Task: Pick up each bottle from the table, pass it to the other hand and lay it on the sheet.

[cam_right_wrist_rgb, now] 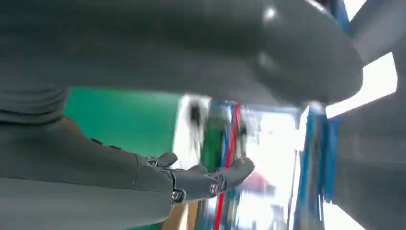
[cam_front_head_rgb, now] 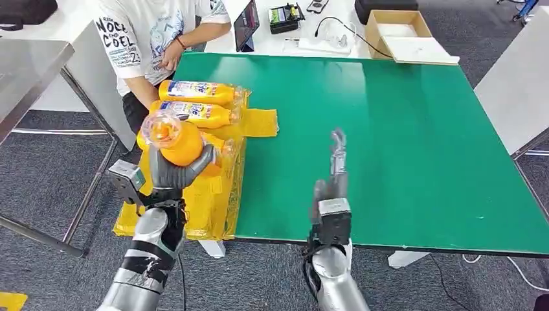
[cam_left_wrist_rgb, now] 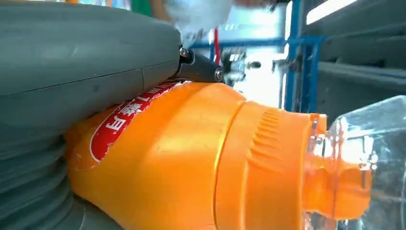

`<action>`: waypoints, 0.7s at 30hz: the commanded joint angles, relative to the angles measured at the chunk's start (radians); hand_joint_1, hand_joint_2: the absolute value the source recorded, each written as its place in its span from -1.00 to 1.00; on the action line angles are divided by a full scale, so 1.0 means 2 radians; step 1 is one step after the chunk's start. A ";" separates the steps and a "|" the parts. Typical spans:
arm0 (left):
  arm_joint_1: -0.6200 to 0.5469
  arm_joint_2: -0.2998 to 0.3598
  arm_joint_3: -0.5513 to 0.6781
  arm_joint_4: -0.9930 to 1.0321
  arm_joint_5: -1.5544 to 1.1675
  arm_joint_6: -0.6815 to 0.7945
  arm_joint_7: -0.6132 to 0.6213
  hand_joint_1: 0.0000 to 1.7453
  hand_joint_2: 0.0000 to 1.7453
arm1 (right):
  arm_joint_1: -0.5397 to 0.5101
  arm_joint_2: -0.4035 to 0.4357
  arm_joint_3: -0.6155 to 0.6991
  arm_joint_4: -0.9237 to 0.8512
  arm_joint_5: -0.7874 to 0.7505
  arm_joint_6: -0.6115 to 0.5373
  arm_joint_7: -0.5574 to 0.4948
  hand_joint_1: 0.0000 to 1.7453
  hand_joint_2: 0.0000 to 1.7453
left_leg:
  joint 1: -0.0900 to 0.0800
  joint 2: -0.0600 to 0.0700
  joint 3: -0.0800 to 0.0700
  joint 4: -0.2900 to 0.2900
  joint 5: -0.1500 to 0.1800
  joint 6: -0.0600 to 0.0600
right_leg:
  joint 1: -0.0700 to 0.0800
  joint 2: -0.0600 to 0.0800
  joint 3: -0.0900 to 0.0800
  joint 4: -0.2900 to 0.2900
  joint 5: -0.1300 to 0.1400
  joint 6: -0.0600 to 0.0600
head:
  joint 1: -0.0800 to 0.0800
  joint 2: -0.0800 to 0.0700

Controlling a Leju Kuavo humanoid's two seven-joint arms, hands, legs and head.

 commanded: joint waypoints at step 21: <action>-0.030 0.065 -0.001 0.273 -0.592 0.348 0.099 1.00 1.00 | 0.022 -0.056 0.066 -0.197 -0.032 -0.107 0.001 -1.00 -1.00 | 0.000 0.002 0.003 -0.001 -0.001 0.000 | 0.001 0.001 0.002 -0.001 0.000 -0.001 | 0.000 0.000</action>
